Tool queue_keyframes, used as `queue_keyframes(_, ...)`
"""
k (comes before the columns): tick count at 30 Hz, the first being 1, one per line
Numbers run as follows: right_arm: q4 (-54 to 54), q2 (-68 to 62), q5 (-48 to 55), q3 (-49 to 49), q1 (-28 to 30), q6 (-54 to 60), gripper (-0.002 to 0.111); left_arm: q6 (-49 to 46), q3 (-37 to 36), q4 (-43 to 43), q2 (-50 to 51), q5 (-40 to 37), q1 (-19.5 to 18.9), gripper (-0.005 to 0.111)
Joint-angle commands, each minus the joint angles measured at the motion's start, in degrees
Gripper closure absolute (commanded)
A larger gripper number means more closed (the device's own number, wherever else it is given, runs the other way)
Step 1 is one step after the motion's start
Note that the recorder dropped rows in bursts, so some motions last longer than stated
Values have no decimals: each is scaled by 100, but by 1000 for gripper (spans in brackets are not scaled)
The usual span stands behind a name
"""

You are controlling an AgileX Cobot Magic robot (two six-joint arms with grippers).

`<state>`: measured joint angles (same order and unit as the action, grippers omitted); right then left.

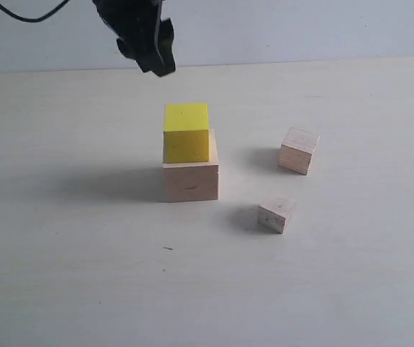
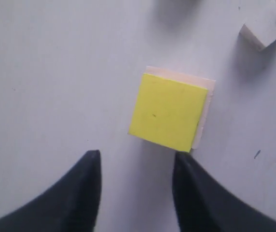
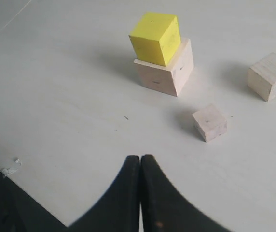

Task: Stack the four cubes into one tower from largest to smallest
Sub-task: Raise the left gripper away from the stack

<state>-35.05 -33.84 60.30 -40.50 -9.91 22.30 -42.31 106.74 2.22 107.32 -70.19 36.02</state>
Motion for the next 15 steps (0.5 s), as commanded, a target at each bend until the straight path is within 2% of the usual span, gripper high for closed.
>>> queue_keyframes(1, 38, 35, -51, 29, -8, 15, 108, 216, 48, -20, -450, 23, -10, 81)
queue_keyframes(3, 108, 35, -49, 29, -8, 15, 108, 507, 48, -20, -609, 23, -10, 79)
queue_keyframes(9, 595, 35, -130, 29, -161, -228, 108, 1703, 48, -222, -1090, 23, -10, 52)
queue_keyframes(11, 810, 35, -189, 29, -291, -359, 108, 1899, 48, -222, -1202, 23, -10, 54)
queue_keyframes(14, 1047, 35, -226, 29, -407, -503, 108, 2237, 48, -170, -1410, 23, -10, 74)
queue_keyframes(15, 1047, 35, -226, 29, -407, -542, 108, 2348, 48, -170, -1476, 23, -10, 85)
